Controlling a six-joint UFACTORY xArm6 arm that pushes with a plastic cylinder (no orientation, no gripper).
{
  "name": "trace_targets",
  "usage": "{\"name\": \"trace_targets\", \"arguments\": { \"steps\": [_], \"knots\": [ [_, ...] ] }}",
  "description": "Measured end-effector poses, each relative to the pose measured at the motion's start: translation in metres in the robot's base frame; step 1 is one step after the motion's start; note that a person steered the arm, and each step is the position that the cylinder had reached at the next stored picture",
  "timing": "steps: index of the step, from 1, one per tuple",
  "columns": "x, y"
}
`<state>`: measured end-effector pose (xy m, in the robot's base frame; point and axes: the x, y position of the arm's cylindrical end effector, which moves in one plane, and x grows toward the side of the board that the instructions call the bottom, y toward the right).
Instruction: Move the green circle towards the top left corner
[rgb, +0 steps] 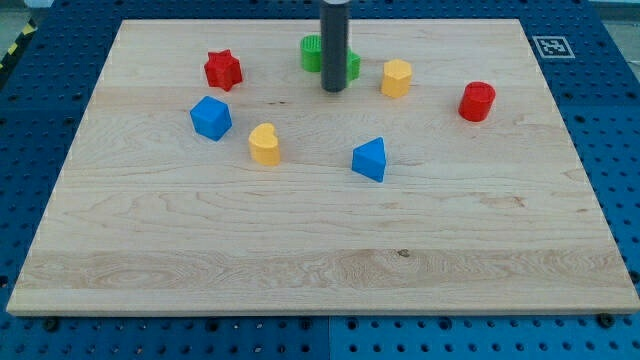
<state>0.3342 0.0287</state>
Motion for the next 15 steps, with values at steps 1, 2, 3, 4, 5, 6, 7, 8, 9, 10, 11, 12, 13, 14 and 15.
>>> {"name": "trace_targets", "arguments": {
  "steps": [1,2,3,4,5,6,7,8,9,10,11,12,13,14,15],
  "knots": [
    [0.004,0.041],
    [-0.006,0.054],
    [-0.019,0.054],
    [-0.024,0.041],
    [-0.039,0.017],
    [-0.053,-0.011],
    [-0.056,-0.037],
    [-0.064,-0.064],
    [-0.081,-0.095],
    [-0.097,-0.118],
    [-0.100,-0.120],
    [-0.087,-0.082],
    [-0.058,-0.062],
    [-0.056,-0.078],
    [-0.056,-0.108]
  ]
}}
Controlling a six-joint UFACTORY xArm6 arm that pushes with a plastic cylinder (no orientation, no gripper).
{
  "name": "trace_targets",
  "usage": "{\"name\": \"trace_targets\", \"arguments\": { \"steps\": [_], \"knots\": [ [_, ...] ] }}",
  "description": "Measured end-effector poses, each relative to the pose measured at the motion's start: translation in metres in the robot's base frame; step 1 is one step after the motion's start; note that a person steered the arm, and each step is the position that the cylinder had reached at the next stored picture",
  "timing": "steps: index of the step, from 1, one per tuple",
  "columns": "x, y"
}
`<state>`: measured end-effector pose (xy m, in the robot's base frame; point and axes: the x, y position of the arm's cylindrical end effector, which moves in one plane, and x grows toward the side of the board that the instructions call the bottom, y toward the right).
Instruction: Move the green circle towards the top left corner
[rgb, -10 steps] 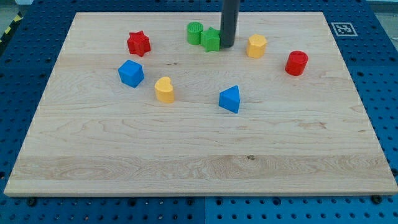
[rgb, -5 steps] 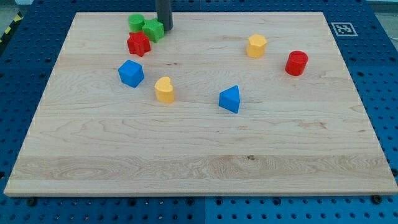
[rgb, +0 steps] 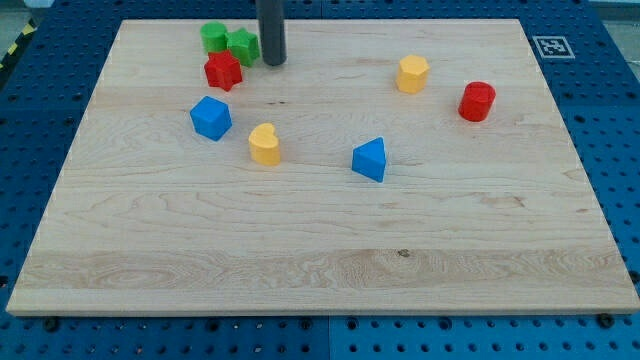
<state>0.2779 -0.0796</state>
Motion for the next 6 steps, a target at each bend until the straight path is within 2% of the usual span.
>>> {"name": "trace_targets", "arguments": {
  "steps": [3,6],
  "knots": [
    [-0.050,-0.038],
    [-0.028,-0.055]
  ]
}}
